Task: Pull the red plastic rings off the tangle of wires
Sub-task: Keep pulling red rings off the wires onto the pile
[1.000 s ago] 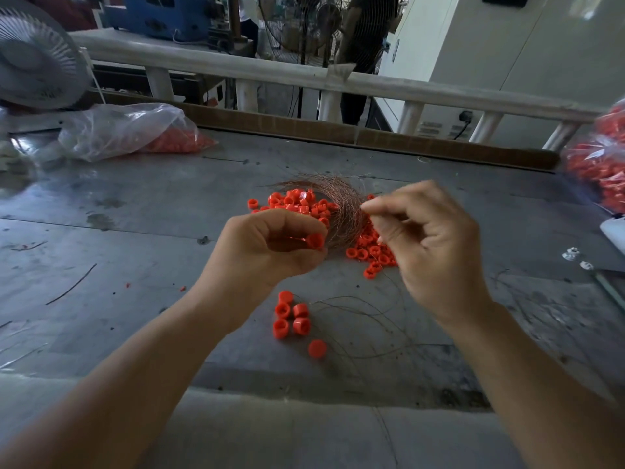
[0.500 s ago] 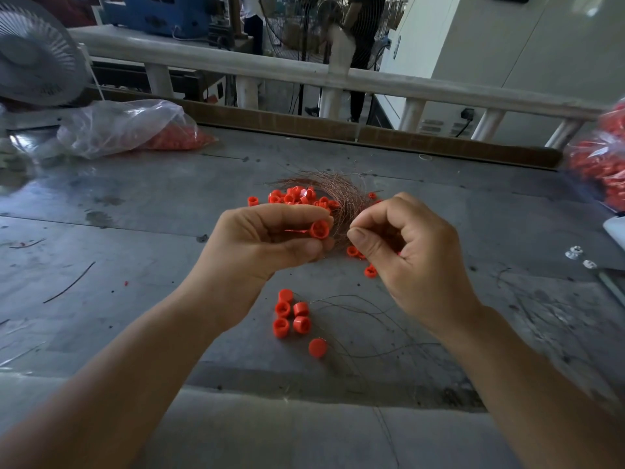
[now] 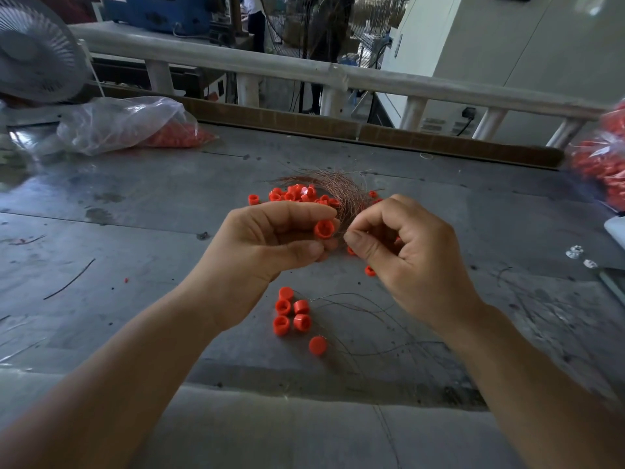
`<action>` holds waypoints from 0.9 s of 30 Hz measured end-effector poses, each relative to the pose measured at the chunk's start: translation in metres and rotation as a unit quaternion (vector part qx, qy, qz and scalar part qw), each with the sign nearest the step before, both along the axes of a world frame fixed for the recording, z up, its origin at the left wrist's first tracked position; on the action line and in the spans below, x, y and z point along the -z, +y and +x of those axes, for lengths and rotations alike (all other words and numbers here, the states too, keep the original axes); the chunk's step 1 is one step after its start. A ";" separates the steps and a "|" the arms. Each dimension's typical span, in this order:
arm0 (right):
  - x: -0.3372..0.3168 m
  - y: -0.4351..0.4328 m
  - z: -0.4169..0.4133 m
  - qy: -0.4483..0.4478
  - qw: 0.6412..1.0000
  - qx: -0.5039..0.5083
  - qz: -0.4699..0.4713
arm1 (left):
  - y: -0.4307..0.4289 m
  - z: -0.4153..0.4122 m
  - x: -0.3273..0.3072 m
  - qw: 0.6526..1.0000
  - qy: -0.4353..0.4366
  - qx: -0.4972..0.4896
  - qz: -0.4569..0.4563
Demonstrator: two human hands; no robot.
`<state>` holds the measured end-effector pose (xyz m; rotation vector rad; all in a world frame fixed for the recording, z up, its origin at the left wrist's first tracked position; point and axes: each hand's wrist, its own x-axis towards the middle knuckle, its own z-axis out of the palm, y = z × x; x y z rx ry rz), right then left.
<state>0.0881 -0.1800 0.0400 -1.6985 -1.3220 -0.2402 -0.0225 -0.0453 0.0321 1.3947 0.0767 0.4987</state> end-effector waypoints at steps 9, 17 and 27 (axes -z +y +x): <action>-0.003 -0.002 0.002 0.002 1.000 0.016 -0.012 | 0.000 0.001 -0.001 1.000 -0.007 0.004 -0.022; -0.003 -0.002 0.002 0.013 0.999 0.016 -0.036 | 0.000 0.000 -0.001 1.000 -0.002 0.001 -0.016; -0.001 -0.002 0.000 0.167 0.982 -0.056 -0.065 | -0.001 -0.001 -0.002 0.992 -0.030 0.081 -0.095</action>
